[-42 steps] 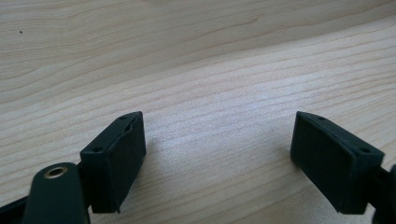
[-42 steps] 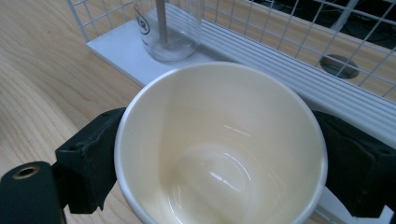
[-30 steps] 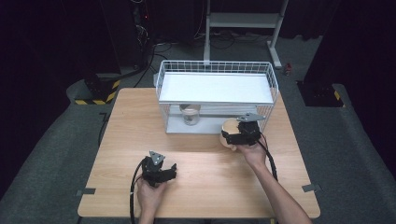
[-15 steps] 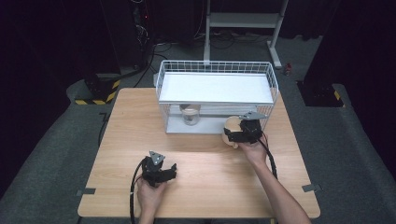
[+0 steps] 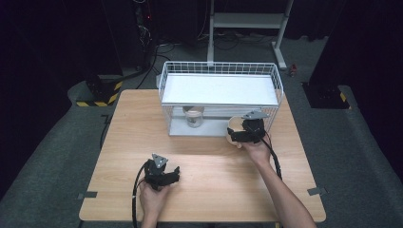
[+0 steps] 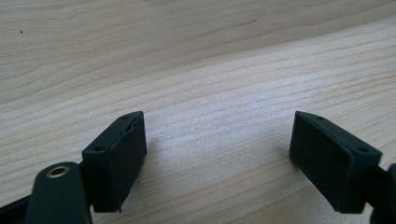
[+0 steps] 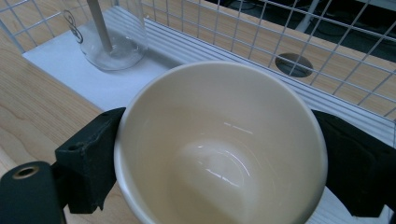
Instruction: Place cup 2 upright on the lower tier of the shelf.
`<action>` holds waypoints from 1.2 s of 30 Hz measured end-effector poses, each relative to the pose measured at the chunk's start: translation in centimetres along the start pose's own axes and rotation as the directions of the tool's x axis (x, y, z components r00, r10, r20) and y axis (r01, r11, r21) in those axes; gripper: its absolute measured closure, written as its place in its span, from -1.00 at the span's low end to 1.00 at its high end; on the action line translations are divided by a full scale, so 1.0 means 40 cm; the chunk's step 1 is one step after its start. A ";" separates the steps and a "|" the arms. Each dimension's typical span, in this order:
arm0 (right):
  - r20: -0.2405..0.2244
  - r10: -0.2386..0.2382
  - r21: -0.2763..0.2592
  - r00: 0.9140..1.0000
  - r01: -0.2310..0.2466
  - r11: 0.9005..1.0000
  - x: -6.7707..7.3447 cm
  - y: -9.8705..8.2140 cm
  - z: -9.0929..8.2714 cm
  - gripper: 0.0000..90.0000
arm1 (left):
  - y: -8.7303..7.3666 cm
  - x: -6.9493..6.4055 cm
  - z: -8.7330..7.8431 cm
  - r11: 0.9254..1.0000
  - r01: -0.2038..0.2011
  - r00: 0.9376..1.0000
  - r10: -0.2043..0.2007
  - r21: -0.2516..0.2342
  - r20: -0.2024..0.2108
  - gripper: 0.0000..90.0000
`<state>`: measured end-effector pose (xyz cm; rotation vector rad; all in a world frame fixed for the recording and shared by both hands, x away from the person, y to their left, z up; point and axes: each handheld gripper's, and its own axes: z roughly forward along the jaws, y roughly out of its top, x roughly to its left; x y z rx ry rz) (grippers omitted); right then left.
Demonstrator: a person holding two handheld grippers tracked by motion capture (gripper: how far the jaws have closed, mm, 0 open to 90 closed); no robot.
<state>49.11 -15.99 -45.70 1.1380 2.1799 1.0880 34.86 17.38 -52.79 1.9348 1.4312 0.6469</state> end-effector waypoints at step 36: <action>-0.009 0.077 -0.113 0.997 -0.078 0.991 -0.042 -0.012 0.039 -0.81 | 0.000 0.000 0.000 1.000 0.001 1.000 -0.001 0.000 0.001 -0.57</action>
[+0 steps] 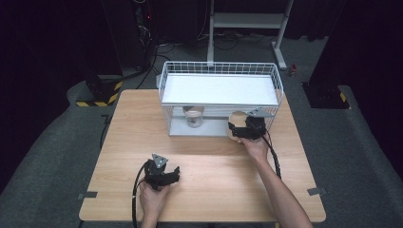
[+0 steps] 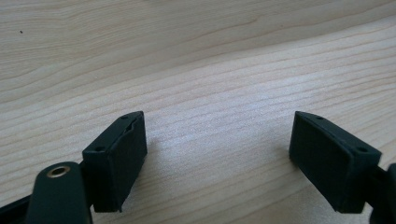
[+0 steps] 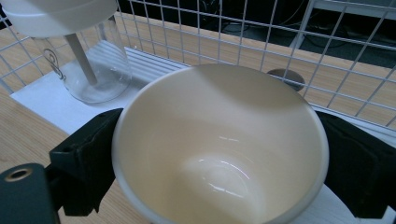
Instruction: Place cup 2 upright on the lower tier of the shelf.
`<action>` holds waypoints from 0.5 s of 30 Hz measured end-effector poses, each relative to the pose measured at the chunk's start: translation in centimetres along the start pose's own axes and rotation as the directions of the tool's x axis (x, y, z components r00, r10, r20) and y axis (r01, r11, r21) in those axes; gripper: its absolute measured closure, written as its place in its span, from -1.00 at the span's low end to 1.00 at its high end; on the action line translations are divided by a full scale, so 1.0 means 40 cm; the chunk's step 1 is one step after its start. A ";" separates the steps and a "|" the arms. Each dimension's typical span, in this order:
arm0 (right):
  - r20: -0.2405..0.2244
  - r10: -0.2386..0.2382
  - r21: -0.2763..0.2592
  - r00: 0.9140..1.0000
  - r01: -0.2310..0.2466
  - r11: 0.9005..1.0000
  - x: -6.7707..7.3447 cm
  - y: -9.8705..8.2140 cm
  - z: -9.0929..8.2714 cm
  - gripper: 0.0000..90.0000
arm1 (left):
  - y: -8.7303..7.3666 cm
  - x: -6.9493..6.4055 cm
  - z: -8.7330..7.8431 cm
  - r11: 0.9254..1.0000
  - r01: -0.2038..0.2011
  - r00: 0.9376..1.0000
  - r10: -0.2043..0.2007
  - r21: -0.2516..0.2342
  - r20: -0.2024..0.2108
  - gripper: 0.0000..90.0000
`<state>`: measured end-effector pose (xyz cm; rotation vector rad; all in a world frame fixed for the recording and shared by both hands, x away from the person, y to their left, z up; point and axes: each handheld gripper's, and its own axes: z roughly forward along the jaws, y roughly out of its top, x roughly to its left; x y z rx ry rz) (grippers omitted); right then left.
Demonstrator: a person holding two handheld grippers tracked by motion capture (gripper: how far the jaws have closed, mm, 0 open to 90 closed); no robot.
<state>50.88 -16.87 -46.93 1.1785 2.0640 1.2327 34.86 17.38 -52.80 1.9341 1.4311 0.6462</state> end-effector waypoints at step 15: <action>0.005 -0.004 -0.005 1.000 0.004 1.000 0.000 0.005 -0.012 -0.82 | 0.000 0.000 0.000 1.000 0.000 1.000 0.000 0.000 0.000 -0.57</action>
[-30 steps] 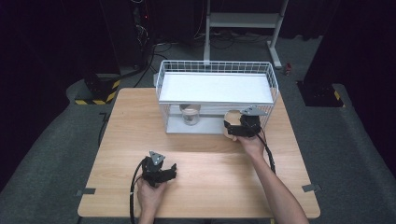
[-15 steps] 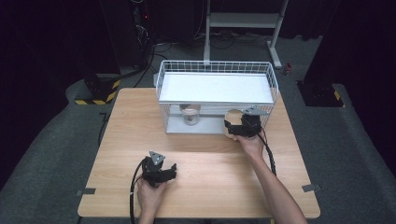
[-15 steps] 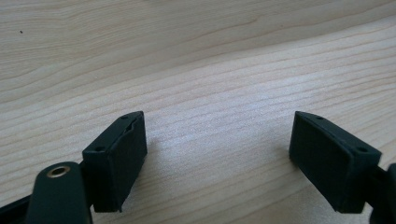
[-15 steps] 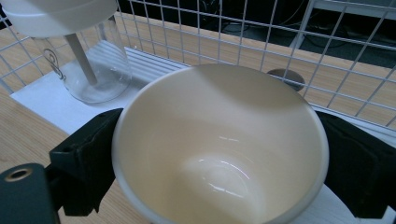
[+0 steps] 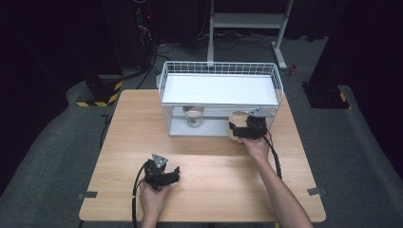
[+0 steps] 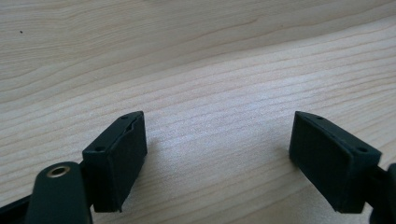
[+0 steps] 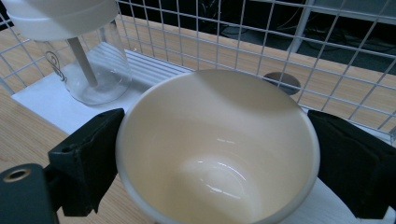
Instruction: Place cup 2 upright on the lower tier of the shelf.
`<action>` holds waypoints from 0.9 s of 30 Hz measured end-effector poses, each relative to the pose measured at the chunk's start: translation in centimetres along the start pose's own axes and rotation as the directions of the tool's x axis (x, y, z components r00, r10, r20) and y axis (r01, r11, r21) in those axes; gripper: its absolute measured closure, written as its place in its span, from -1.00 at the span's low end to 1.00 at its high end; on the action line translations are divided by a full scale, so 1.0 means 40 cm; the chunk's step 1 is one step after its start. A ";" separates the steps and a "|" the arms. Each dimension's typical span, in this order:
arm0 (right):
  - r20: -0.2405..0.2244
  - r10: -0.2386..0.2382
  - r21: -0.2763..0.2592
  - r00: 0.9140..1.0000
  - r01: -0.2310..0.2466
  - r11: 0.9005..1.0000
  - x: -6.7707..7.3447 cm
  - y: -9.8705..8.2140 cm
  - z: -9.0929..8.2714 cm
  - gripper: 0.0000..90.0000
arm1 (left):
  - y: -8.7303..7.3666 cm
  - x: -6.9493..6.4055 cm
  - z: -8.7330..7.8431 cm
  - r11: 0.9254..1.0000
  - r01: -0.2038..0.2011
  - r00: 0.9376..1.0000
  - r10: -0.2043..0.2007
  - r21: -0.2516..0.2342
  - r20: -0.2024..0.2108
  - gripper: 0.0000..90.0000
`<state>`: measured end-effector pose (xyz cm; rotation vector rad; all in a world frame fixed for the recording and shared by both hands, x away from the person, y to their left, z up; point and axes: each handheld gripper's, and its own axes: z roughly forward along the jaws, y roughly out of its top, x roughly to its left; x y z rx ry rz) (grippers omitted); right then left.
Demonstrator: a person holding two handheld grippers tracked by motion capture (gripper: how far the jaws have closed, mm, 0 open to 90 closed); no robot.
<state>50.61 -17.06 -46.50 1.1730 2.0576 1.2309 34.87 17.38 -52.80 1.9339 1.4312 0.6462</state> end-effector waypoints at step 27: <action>0.062 -0.064 0.041 0.996 0.061 0.997 0.013 0.011 0.035 -0.80 | 0.000 0.000 0.000 1.000 0.000 1.000 0.000 0.000 0.000 -0.57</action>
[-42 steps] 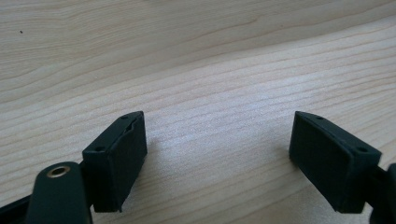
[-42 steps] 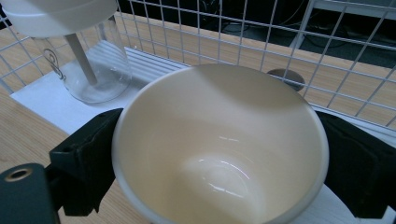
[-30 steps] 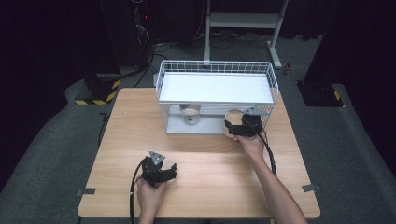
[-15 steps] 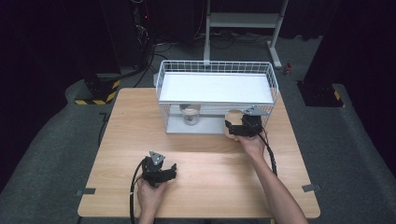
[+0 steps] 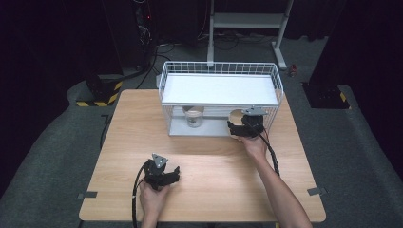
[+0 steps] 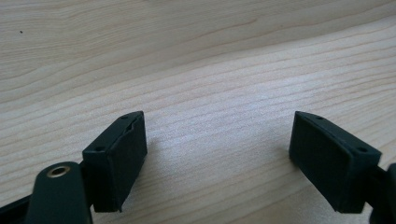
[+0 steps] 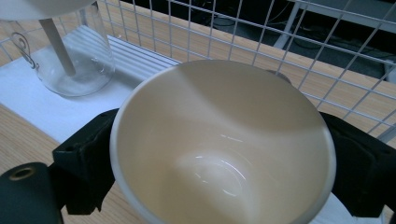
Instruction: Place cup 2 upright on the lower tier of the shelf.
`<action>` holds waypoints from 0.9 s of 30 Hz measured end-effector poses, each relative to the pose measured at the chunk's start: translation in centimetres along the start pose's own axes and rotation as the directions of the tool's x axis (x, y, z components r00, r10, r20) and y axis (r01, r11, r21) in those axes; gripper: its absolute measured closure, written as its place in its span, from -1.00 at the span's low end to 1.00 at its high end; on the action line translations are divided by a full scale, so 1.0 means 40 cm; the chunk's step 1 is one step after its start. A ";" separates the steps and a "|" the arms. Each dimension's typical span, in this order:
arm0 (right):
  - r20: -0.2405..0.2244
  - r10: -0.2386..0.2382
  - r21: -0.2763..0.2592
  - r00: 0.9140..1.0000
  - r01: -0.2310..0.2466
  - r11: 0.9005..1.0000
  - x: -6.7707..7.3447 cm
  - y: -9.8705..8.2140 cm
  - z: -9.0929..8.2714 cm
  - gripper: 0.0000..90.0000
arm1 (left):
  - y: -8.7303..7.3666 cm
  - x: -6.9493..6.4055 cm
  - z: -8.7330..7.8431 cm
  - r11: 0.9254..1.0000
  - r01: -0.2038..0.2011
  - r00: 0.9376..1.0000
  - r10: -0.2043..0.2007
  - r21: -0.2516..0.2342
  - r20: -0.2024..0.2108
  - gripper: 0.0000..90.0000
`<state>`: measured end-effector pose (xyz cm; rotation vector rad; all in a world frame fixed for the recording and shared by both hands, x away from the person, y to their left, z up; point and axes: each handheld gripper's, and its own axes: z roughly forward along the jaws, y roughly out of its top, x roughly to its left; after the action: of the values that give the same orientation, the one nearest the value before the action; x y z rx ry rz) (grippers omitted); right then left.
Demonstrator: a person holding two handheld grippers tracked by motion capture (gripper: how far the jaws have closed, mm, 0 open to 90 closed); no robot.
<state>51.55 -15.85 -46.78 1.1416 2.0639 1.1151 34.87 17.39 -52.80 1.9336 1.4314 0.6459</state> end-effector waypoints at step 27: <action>-0.034 0.042 -0.047 0.999 -0.043 0.998 -0.013 0.006 -0.077 -0.82 | 0.000 0.000 0.000 1.000 -0.001 1.000 0.001 0.000 0.000 -0.57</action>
<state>49.60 -17.48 -44.91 1.1561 2.0355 1.2047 34.86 17.39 -52.80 1.9344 1.4309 0.6463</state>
